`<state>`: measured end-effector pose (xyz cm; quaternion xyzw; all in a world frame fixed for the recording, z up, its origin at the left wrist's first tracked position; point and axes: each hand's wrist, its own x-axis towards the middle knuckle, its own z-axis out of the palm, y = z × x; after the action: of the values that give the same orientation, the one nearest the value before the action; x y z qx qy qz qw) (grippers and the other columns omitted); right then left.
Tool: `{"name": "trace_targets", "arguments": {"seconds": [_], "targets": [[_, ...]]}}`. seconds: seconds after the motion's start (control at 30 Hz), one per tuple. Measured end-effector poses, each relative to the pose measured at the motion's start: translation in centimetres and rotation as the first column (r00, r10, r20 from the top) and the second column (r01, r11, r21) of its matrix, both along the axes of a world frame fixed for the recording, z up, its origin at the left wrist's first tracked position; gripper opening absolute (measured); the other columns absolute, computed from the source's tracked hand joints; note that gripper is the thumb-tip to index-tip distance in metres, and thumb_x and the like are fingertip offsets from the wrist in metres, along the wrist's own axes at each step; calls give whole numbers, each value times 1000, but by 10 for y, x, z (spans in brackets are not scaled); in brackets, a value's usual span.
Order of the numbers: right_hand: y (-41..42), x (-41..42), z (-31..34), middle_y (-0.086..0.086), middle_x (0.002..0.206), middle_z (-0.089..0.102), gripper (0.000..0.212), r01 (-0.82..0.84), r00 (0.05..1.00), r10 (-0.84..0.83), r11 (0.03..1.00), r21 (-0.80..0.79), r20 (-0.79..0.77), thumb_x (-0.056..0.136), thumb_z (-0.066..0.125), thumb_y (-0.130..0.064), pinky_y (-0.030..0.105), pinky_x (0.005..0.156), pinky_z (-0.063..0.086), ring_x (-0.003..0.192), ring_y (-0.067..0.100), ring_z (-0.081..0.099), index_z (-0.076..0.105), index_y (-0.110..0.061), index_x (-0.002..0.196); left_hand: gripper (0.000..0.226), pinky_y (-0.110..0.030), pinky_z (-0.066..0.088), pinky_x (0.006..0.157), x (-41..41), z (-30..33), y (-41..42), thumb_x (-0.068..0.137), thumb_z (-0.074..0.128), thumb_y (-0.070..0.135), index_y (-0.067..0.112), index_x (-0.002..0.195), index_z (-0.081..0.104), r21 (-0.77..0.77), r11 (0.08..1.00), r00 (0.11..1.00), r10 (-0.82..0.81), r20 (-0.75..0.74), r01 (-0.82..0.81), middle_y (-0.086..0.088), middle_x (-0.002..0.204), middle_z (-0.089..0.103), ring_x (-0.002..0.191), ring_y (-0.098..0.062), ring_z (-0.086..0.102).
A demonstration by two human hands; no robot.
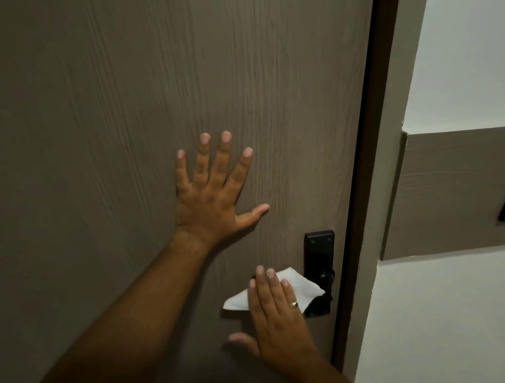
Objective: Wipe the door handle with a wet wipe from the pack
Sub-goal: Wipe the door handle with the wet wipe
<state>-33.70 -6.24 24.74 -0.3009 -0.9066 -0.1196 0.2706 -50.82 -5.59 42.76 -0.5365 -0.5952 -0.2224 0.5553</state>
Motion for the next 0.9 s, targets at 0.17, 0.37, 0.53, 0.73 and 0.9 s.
{"name": "trace_targets", "arguments": {"seconds": [0.17,0.37,0.53,0.73,0.9], "targets": [[25,42,-12,10,160,-10,97,146,977,-152,988,-53,-149,83,33,-76,44,118,3,146,30,-1,19,-4,146,101,-67,9,116,-1,-2,1,79,38,86,25,156,12,2,1000,1000,3,-21,-3,-6,164,-13,151,-31,-9],[13,17,19,16,159,10,99,311,884,-381,912,-268,-270,81,22,-79,57,115,11,144,40,5,25,-5,146,101,-65,4,117,-2,-1,1,79,37,86,25,156,11,-2,1000,1000,11,-19,-11,-5,163,-19,150,-32,-9],[-4,6,12,23,151,29,98,96,995,-98,994,-49,-34,81,28,-79,54,113,7,142,38,13,30,-3,142,101,-66,8,117,-1,-3,3,79,38,85,24,156,14,15,1000,1000,-5,-16,5,-6,164,-11,151,-32,-6],[12,27,5,14,157,17,90,27,999,-27,1000,-6,-44,86,35,-72,44,117,5,147,29,5,18,-10,149,101,-66,11,116,-6,-1,0,79,38,86,23,156,17,24,1000,999,8,-38,-7,-7,164,-3,151,-32,-5],[24,51,11,4,158,19,82,98,948,-160,969,-228,-274,87,34,-68,46,115,12,146,22,9,27,-13,147,101,-66,11,115,-3,-4,2,80,35,86,23,156,13,14,1000,999,20,-32,-19,-5,163,-15,150,-31,-10]]}}
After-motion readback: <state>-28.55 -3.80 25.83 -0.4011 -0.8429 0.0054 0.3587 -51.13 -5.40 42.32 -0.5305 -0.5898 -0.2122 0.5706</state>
